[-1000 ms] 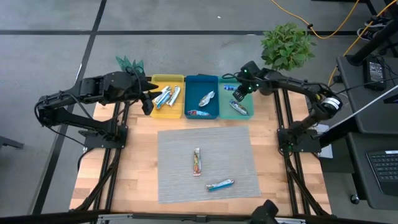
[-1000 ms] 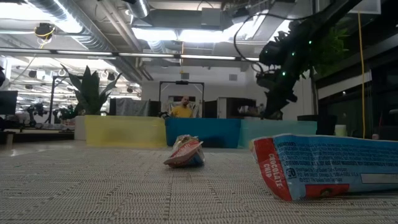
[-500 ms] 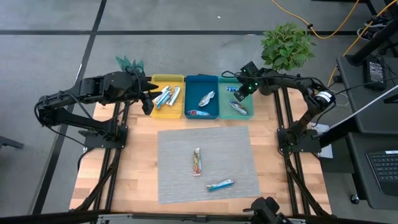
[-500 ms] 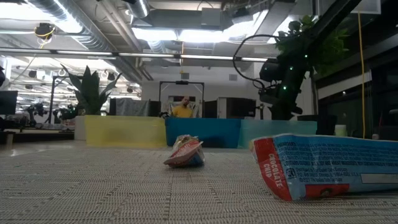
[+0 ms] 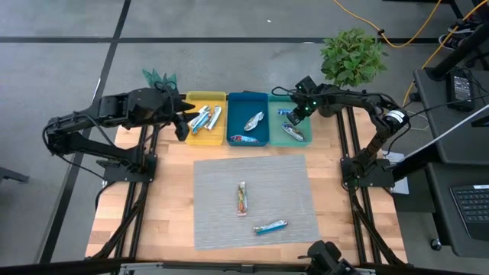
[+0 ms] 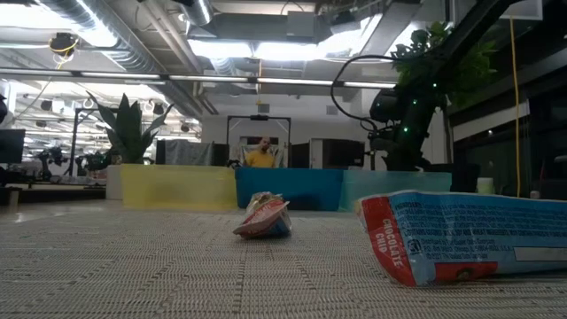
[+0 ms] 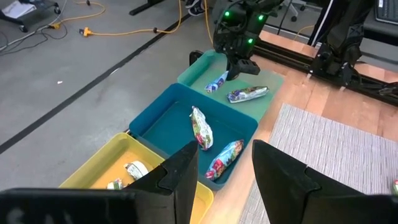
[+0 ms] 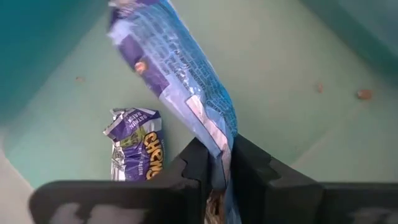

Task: Pick and place Granola Bars by type
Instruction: Put the violet granola bar into the green bin, then put the red granola bar into the blue bin

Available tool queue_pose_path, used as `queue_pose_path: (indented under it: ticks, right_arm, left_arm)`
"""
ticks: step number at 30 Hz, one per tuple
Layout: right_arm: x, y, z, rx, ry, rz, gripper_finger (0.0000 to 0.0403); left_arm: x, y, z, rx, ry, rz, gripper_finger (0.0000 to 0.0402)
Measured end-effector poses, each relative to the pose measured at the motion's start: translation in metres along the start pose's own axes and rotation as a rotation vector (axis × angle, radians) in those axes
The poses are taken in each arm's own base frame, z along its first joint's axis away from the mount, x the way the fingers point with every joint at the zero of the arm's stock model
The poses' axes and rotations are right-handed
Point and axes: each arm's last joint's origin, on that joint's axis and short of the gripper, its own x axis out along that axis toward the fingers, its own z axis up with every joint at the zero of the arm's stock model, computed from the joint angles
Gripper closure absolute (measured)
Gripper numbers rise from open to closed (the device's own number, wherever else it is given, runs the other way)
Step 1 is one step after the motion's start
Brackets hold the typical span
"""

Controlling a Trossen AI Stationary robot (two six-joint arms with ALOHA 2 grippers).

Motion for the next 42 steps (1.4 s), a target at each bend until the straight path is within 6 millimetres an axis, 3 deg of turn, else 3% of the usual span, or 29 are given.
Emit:
queue_pose_path:
  ticks: [13,20,25,29,37,42]
  right_arm:
    - [-0.004,0.002,0.004,-0.020,-0.016,0.037,0.0236]
    - [-0.042,0.016,0.018,-0.096,-0.153,0.043,0.0218]
    - [-0.082,0.046,0.016,-0.253,-0.278,0.076,0.0230]
    - [-0.111,0.081,0.002,-0.442,-0.336,0.148,0.0239]
    - [-0.157,0.142,-0.055,-0.889,-0.311,0.324,0.0243]
    - [-0.171,0.173,-0.084,-1.116,-0.313,0.429,0.0243]
  left_arm:
    - [0.010,-0.004,0.000,0.020,0.029,0.006,0.0258]
    - [0.010,-0.004,0.000,0.031,0.029,0.004,0.0258]
    - [0.010,-0.004,0.000,0.049,0.030,-0.002,0.0258]
    - [0.008,-0.004,0.000,0.065,0.026,-0.016,0.0258]
    - [0.004,-0.003,0.001,0.090,0.004,-0.037,0.0258]
    - [0.002,-0.002,0.001,0.124,0.001,-0.040,0.0258]
